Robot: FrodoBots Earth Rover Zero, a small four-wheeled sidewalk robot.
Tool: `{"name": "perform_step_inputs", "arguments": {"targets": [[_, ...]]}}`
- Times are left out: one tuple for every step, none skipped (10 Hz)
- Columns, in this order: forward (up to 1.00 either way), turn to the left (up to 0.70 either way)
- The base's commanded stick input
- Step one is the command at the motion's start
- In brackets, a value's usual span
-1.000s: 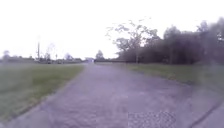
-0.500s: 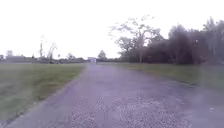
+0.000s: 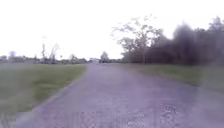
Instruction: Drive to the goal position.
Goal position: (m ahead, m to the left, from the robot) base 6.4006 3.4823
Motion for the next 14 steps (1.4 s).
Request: {"name": "perform_step_inputs", "arguments": {"targets": [[0.85,0.00],[0.85,0.00],[0.85,0.00],[0.85,0.00],[0.85,0.00],[0.85,0.00],[0.85,0.00],[0.85,0.00],[0.85,0.00],[0.85,0.00],[0.85,0.00],[0.85,0.00],[0.85,0.00],[0.85,0.00]]}}
